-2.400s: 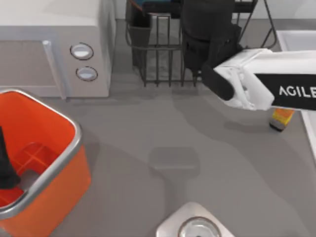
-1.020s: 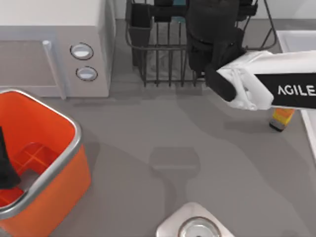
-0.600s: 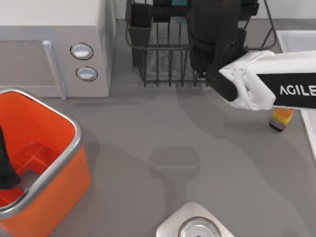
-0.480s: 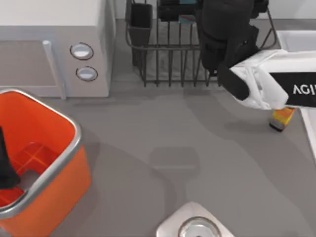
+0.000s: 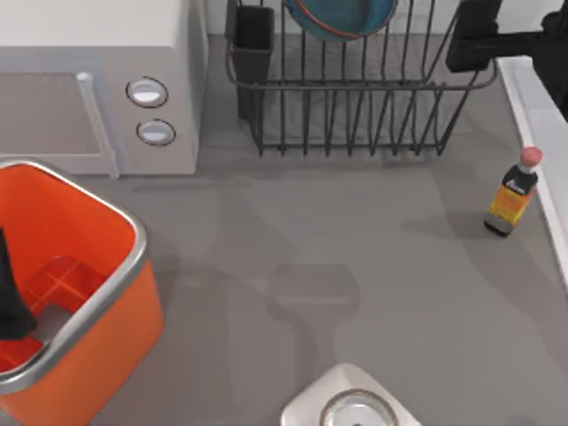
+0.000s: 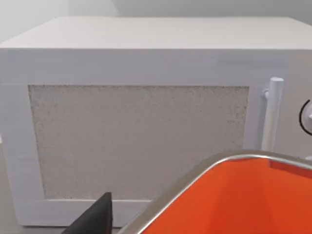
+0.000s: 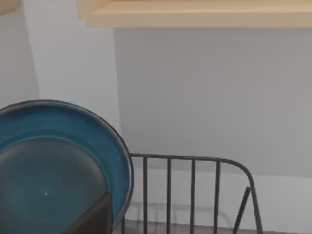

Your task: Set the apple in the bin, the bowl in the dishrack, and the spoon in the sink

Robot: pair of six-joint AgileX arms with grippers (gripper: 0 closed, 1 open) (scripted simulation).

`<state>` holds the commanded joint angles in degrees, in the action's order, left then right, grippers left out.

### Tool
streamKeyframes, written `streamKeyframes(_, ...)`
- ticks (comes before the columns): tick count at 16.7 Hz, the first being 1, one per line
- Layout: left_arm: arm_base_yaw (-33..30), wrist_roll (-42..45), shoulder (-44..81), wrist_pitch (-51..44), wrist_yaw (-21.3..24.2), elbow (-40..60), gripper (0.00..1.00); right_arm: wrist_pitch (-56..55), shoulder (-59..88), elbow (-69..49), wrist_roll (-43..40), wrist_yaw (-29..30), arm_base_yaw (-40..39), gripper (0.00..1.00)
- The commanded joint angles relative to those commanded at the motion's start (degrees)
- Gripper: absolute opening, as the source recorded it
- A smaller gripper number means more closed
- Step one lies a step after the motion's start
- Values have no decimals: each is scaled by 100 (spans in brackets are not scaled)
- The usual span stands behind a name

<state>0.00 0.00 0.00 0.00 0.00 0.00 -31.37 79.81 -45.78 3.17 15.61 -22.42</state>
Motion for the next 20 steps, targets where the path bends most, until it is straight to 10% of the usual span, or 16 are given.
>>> streamKeyframes(20, 0, 0, 0, 0, 0, 0, 100, 3126, -7966, 4572, -309, -1562, 2233, 100)
